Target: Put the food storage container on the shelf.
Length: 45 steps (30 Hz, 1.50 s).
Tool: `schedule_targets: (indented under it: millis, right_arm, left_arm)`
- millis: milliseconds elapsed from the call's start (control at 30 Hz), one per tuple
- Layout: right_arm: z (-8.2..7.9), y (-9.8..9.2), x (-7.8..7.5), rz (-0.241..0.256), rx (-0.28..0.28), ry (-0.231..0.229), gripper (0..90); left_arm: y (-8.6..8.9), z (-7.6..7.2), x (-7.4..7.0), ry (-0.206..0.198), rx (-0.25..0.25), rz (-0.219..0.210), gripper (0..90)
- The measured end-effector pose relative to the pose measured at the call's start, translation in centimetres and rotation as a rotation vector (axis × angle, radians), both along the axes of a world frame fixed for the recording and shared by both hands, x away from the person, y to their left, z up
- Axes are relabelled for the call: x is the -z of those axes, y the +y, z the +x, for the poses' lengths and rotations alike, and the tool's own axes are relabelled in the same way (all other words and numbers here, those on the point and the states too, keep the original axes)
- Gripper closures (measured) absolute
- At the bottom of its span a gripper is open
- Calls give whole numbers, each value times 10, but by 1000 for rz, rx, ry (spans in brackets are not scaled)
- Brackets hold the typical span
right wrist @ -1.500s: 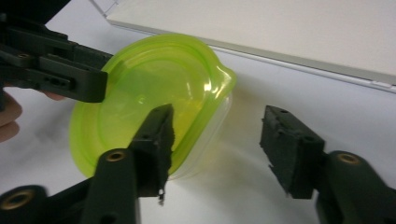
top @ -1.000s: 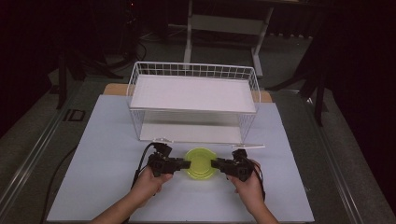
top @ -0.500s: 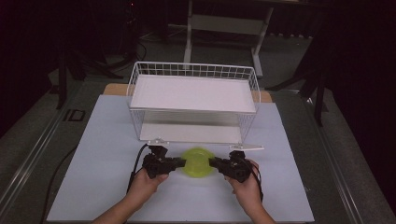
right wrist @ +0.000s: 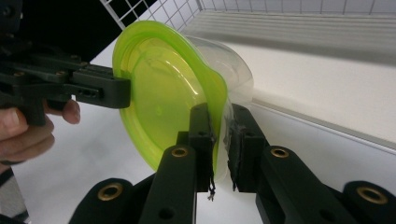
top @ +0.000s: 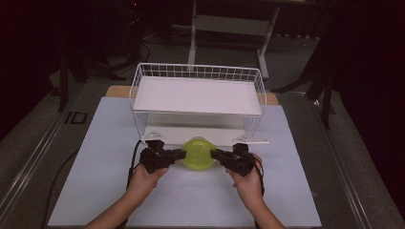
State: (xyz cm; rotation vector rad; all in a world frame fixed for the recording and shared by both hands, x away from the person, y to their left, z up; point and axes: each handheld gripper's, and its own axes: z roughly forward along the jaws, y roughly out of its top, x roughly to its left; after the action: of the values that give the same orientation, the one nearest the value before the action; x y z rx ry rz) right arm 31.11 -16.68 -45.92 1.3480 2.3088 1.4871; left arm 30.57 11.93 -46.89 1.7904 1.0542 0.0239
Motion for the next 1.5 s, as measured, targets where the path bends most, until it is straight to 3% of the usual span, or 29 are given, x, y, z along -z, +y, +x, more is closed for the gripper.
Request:
schedule_targets:
  millis: [433,600,900,1200,1367,1500]
  right_arm:
    - [19,6,11,10,57,6,805]
    - [28,9,14,-3,70,14,803]
    - [42,15,22,-17,106,27,804]
    - [54,18,28,-20,135,54,801]
    - [60,17,31,8,150,74,799]
    - [62,19,30,12,155,63,793]
  left_arm:
    - [1,12,14,-35,-67,-49,822]
    - [-2,20,16,-46,-88,-3,819]
    - [-5,36,22,-35,-133,41,812]
    - [-7,48,28,-22,-157,55,809]
    - [-6,54,28,-5,-162,34,805]
    - [-7,57,27,-20,-170,49,796]
